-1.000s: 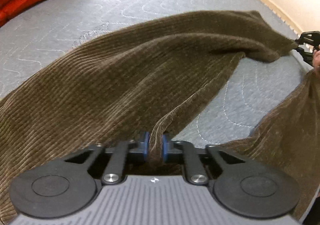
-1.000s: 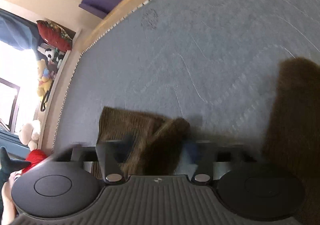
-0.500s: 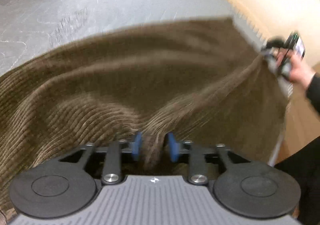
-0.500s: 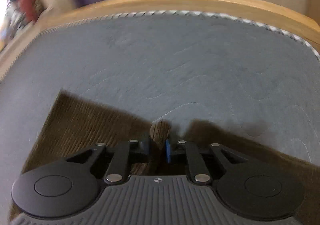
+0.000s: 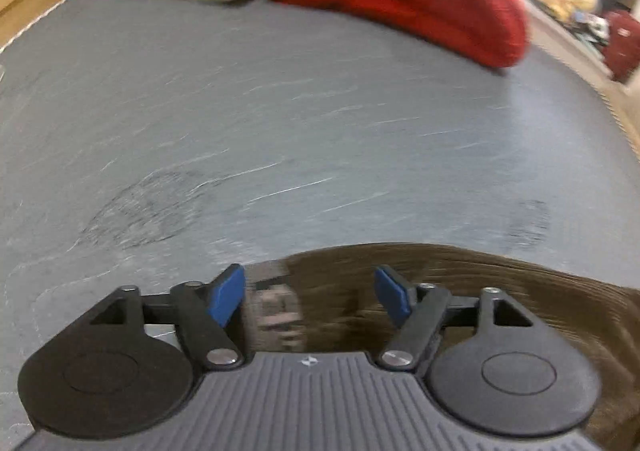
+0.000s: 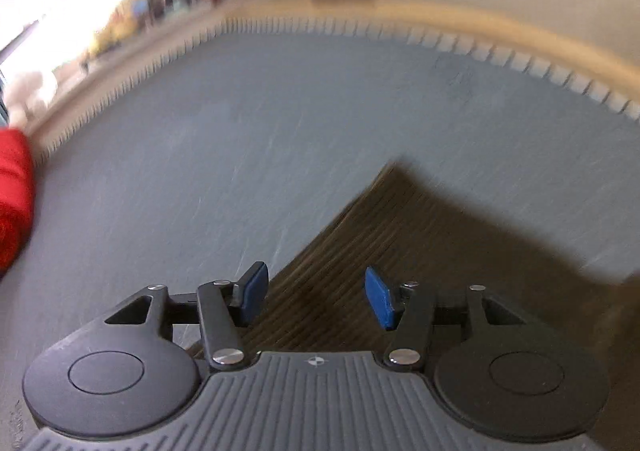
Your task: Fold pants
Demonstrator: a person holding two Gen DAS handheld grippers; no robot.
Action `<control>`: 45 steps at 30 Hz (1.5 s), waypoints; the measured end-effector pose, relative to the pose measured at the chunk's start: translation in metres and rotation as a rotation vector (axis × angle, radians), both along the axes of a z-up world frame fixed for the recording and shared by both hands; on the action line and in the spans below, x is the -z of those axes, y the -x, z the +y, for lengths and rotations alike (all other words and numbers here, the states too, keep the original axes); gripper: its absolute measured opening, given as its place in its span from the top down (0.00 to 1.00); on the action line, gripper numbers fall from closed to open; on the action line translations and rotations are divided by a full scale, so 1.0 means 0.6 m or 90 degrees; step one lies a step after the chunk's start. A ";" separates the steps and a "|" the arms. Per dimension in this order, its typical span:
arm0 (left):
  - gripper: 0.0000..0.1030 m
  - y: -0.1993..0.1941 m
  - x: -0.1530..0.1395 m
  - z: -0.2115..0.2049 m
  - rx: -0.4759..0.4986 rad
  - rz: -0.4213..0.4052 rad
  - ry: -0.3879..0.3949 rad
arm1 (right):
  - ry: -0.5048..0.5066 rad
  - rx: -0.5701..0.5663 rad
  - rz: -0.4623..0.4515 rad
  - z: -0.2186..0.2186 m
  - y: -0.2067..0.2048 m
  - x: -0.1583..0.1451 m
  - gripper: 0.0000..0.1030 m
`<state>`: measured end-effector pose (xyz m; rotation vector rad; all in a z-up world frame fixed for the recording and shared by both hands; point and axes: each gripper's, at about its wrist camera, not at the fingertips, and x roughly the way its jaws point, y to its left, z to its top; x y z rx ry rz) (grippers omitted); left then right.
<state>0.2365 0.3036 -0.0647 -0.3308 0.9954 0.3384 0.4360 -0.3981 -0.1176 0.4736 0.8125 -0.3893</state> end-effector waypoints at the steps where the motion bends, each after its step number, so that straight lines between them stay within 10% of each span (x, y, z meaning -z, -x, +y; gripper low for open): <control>1: 0.19 -0.003 0.012 0.011 -0.005 0.012 0.007 | -0.004 0.004 0.020 0.007 -0.017 0.014 0.43; 5: 0.19 -0.009 0.064 0.047 -0.022 0.057 0.035 | 0.116 0.035 0.053 0.048 -0.071 0.026 0.39; 8: 0.41 0.006 0.086 0.055 -0.017 0.039 0.047 | 0.215 0.053 0.054 0.070 -0.071 0.039 0.80; 11: 0.60 0.012 0.068 0.046 0.019 0.013 0.013 | 0.227 0.099 0.023 0.061 -0.075 0.038 0.91; 16: 0.57 0.016 0.064 0.037 0.029 -0.010 -0.032 | 0.205 0.058 -0.017 0.053 -0.104 0.029 0.91; 20: 0.30 0.024 0.065 0.057 -0.020 0.028 -0.005 | 0.164 0.018 -0.027 0.022 -0.102 0.007 0.82; 26: 0.29 0.034 -0.036 0.002 0.000 0.006 -0.178 | 0.214 -0.045 -0.126 0.060 0.040 -0.111 0.69; 34: 0.74 0.095 -0.032 -0.101 0.173 -0.007 -0.018 | 0.164 -0.259 -0.193 0.220 0.280 -0.230 0.60; 38: 0.75 0.132 0.073 -0.133 0.233 0.148 -0.044 | 0.147 -0.331 -0.209 0.267 0.396 -0.253 0.59; 45: 0.62 0.259 -0.038 -0.099 0.278 0.113 -0.063 | 0.161 -0.501 -0.124 0.325 0.550 -0.218 0.59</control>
